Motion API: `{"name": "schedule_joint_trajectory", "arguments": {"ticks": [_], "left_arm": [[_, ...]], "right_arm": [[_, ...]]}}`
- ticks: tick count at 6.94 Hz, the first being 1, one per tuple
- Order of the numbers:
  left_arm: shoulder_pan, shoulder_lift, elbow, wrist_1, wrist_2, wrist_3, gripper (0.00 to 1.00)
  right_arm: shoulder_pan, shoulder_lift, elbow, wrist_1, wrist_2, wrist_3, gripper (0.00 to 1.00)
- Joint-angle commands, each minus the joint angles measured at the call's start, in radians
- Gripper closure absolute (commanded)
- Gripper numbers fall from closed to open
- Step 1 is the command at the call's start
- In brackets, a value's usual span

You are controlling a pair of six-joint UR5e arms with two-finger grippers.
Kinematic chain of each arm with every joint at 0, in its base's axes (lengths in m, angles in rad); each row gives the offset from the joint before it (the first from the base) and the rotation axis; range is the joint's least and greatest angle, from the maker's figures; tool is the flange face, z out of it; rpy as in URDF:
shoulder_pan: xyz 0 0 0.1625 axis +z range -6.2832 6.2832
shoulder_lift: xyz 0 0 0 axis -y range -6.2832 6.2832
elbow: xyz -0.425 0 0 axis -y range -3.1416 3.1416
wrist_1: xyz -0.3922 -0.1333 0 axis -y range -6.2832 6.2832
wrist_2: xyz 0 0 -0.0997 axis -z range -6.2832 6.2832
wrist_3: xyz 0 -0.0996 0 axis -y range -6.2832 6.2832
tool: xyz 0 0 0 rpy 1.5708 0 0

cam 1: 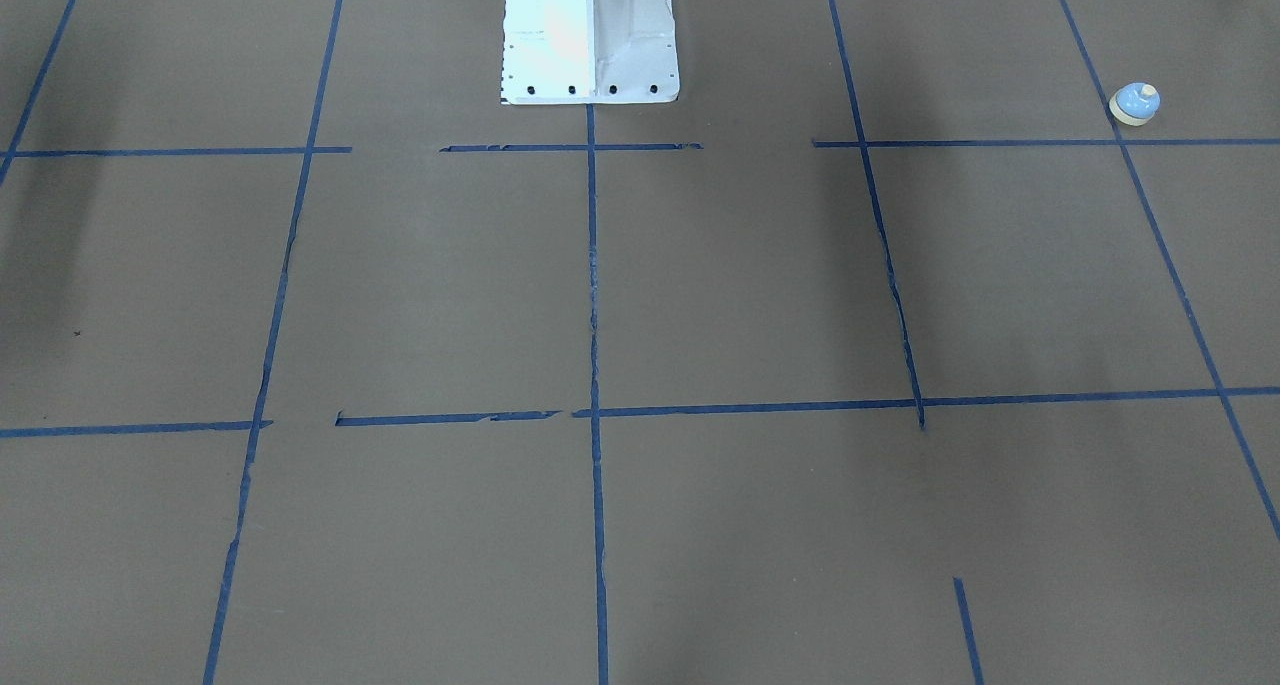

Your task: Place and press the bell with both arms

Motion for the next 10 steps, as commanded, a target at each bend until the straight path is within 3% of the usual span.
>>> {"name": "schedule_joint_trajectory", "arguments": {"ticks": [1, 3, 4, 6, 10], "left_arm": [[0.103, 0.098, 0.007, -0.057, -0.008, -0.002, 0.00], [0.190, 0.201, 0.040, -0.231, 0.009, -0.062, 0.00], [0.291, 0.241, 0.065, -0.338, 0.012, -0.149, 0.00], [0.412, 0.270, 0.225, -0.599, 0.035, -0.269, 0.00], [0.566, 0.295, 0.278, -0.652, 0.040, -0.328, 0.00]], "right_arm": [[0.000, 0.000, 0.001, 0.000, 0.001, 0.000, 0.00], [0.000, 0.000, 0.001, 0.000, 0.001, 0.000, 0.00], [0.000, 0.000, 0.001, 0.001, 0.001, -0.001, 0.00], [0.000, -0.001, 0.001, 0.001, 0.001, -0.003, 0.00], [0.000, -0.003, 0.002, 0.001, -0.001, -0.004, 0.00]]}}
